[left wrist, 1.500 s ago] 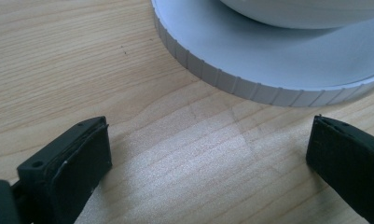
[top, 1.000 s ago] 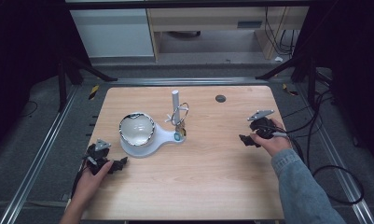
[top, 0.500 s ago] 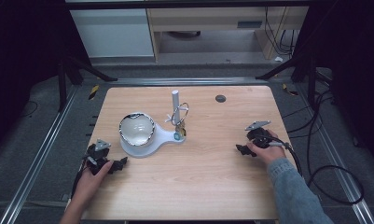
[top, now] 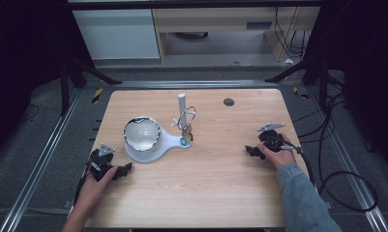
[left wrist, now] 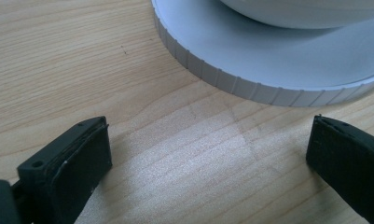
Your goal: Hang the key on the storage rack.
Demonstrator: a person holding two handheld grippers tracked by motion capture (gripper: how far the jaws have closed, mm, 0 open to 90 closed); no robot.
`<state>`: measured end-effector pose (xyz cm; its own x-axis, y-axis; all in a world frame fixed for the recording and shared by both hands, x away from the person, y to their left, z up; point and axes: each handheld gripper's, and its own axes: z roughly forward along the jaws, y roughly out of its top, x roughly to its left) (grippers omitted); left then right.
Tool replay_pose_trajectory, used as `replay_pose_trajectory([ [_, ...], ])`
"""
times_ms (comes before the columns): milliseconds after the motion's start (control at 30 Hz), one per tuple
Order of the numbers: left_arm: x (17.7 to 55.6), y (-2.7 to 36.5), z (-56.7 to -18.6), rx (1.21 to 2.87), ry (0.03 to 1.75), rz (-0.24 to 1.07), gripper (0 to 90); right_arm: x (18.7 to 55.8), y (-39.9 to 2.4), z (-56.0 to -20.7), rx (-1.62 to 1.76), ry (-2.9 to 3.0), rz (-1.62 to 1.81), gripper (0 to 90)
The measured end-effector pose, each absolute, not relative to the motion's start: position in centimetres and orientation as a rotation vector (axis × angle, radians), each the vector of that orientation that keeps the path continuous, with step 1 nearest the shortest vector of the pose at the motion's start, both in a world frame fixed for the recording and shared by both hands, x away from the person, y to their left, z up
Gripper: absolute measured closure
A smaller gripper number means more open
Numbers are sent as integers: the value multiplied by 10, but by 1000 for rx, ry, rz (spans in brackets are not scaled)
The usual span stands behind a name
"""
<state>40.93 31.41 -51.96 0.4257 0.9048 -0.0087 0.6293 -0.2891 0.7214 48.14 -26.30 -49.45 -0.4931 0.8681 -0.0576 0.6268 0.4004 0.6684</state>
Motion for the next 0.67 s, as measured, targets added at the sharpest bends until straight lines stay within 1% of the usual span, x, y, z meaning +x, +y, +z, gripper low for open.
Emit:
replay_pose_trajectory([
  [267, 409, 314, -520, 2027, 1291, 540, 0, 484, -264, -501, 1291, 2225, 847, 44],
  [433, 409, 314, -520, 2028, 1290, 540, 0, 489, -270, -504, 1327, 2211, 870, 3],
  [667, 409, 314, -519, 2029, 1290, 540, 0, 488, -276, -506, 1353, 2166, 887, 2],
])
